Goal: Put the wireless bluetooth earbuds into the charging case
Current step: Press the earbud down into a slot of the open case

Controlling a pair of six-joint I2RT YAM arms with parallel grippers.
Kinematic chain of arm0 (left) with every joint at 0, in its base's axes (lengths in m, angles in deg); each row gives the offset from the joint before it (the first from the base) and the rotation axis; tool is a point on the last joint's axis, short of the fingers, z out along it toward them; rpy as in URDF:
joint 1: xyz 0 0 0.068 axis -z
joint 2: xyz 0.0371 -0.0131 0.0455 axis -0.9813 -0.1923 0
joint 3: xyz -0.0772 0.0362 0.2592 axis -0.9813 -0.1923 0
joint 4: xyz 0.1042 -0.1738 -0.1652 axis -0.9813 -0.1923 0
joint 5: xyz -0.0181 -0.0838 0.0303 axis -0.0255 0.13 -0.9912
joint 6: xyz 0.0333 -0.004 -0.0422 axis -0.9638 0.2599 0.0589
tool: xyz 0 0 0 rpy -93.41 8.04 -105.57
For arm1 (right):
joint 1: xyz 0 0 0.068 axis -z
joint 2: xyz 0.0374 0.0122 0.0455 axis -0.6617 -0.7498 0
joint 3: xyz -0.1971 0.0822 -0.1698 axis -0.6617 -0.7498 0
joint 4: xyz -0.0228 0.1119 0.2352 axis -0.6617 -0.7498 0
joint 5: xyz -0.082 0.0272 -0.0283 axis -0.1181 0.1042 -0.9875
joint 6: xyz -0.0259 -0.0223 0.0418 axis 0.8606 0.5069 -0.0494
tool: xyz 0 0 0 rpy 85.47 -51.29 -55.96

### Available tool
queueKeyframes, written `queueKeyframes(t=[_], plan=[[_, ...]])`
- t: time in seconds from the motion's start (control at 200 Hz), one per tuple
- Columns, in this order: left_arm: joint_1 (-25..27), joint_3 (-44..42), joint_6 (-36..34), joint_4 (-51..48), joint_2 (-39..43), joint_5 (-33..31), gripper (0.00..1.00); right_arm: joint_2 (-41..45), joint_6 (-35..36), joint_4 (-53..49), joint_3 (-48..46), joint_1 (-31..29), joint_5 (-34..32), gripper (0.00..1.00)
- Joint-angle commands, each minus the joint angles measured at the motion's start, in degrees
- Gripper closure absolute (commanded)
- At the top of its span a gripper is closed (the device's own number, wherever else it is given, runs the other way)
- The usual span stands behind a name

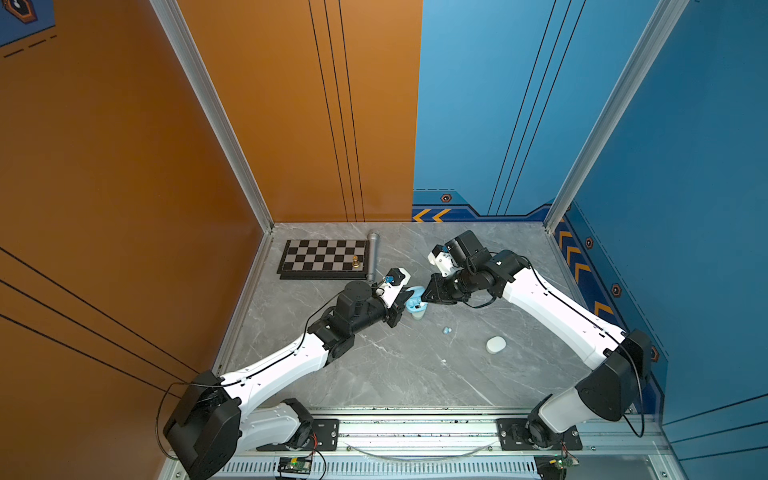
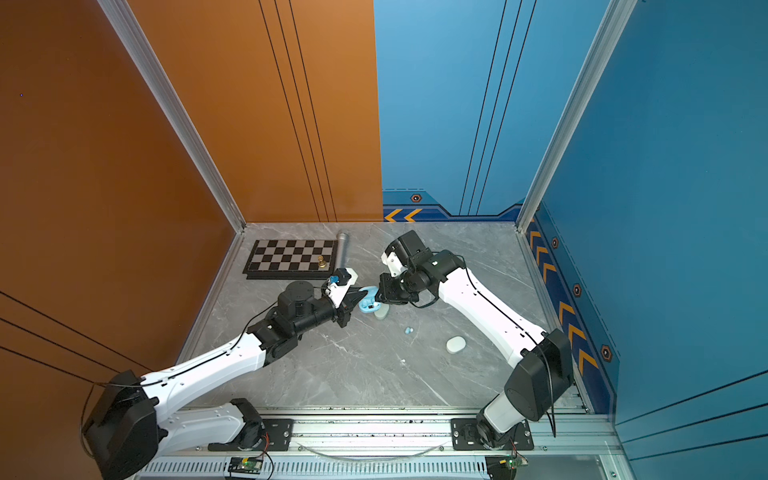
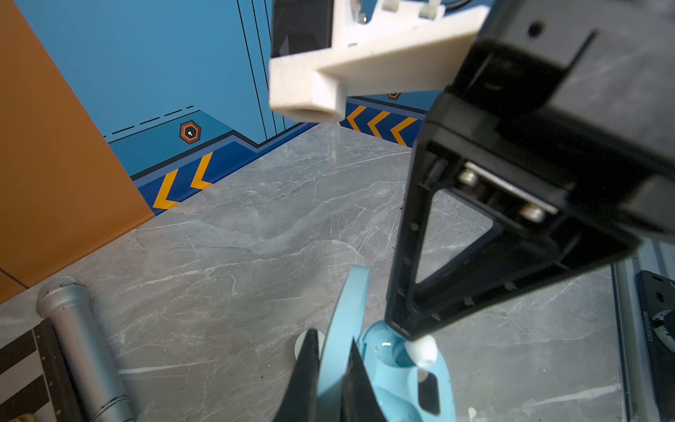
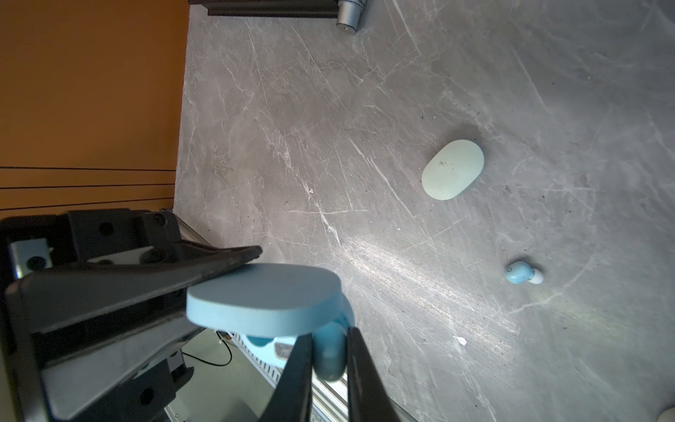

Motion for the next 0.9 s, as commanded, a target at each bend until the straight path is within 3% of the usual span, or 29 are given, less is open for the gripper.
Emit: queueKeyframes(t=[0.0, 0.891], plan=[[0.6, 1.6, -1.0, 1.4, 0.9, 0.7, 1.00, -1.1, -0.4, 0.1, 1.2, 0.0, -1.1, 0.81], [-0.7, 1.7, -1.4, 0.0, 2.3, 1.1, 1.00, -0.6, 0.7, 0.1, 1.1, 0.6, -1.3, 0.79]])
